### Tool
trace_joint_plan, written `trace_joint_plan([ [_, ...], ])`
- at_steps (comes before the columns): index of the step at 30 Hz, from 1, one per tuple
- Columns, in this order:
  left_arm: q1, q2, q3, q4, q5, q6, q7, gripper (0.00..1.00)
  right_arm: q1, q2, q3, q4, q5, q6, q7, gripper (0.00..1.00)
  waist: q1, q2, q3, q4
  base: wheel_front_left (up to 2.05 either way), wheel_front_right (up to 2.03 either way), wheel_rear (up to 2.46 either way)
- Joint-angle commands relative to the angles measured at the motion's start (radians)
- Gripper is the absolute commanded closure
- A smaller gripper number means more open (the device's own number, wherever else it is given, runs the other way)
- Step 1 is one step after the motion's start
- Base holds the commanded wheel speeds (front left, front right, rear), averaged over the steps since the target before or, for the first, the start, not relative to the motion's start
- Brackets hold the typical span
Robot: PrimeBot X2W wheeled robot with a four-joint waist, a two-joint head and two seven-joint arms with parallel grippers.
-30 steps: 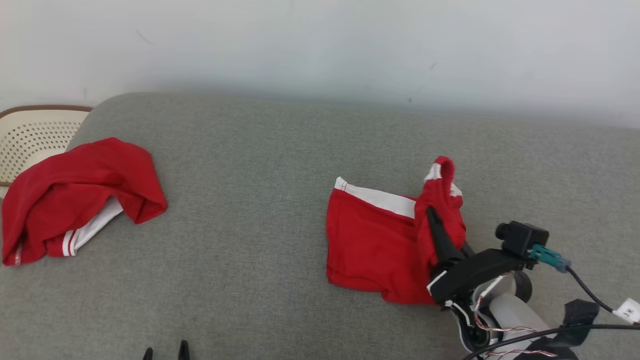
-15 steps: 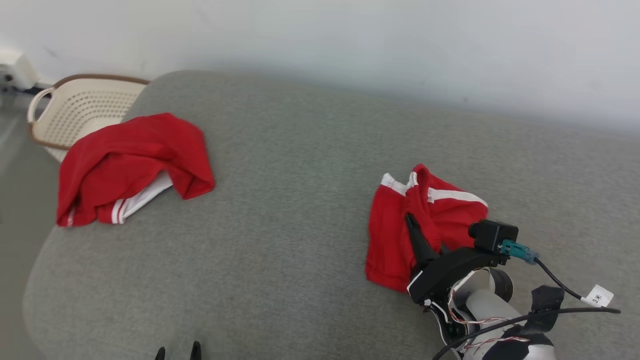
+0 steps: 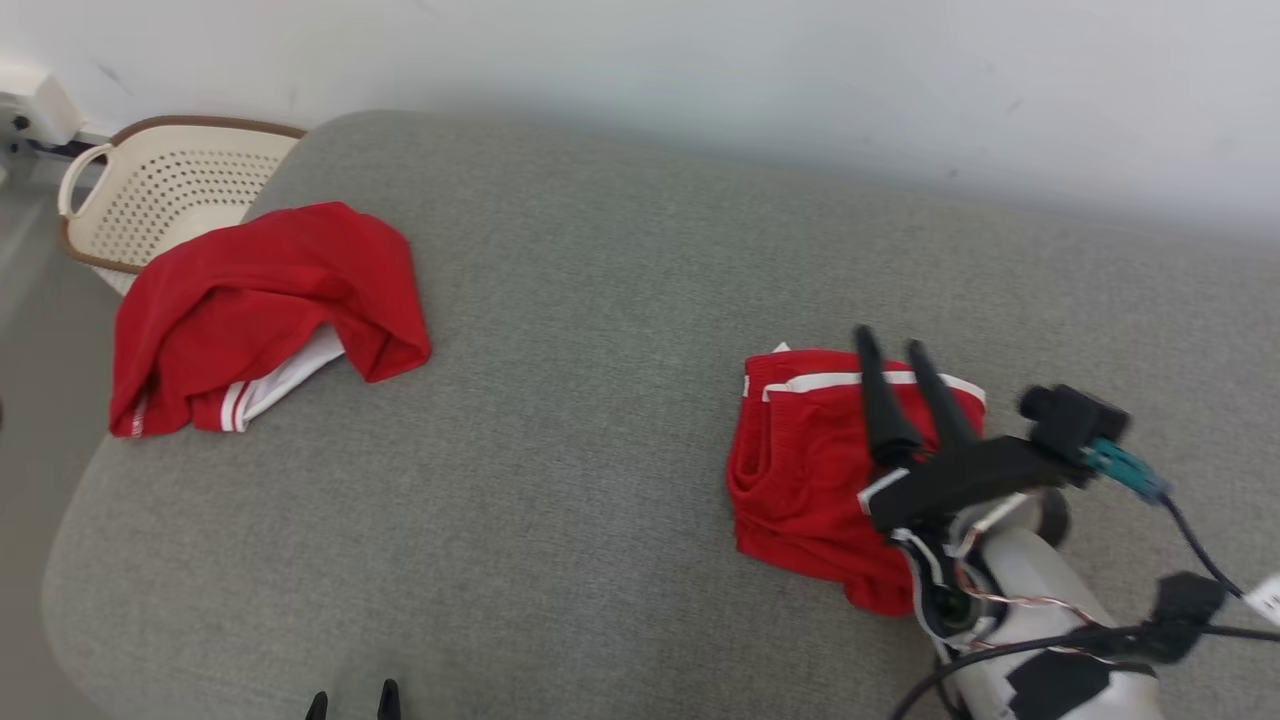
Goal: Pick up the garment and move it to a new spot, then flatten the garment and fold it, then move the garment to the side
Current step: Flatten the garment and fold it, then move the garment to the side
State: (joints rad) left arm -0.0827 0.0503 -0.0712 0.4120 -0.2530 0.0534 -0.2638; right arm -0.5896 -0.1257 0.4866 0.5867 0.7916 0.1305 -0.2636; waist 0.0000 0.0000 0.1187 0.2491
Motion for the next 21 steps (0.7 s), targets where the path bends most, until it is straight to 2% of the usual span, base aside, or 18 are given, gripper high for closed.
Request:
trace_joint_plan([
  [1,0.002,0.001,-0.002,-0.001,-0.001,0.001,-0.001,0.00,0.039,-0.014,-0.053,-0.017,-0.016,0.000,-0.001,0.00,0.0000,0.0000,0.002,-0.026,0.00,0.00,0.00],
  [4,-0.003,0.001,-0.014,-0.001,-0.008,0.004,-0.001,0.00,0.084,-0.026,-0.136,-0.013,-0.034,0.000,0.000,0.00,0.0000,0.0000,0.003,-0.043,0.00,0.00,0.00],
  [8,-0.013,0.001,-0.027,0.004,-0.010,0.008,-0.001,0.00,0.130,-0.043,-0.177,0.031,-0.054,0.000,-0.001,0.00,0.0000,0.0000,0.003,-0.050,0.00,0.00,0.00],
  [14,-0.018,0.001,-0.033,0.000,-0.003,0.005,-0.001,0.00,0.152,-0.038,-0.163,0.095,-0.052,0.000,-0.001,0.00,0.0000,0.0000,0.006,-0.044,0.00,0.00,0.00],
  [21,-0.009,0.001,-0.036,-0.001,0.004,0.006,-0.001,0.00,0.128,-0.034,-0.085,0.196,-0.081,0.000,-0.001,0.00,0.0000,0.0000,0.005,-0.025,0.00,0.00,0.00],
])
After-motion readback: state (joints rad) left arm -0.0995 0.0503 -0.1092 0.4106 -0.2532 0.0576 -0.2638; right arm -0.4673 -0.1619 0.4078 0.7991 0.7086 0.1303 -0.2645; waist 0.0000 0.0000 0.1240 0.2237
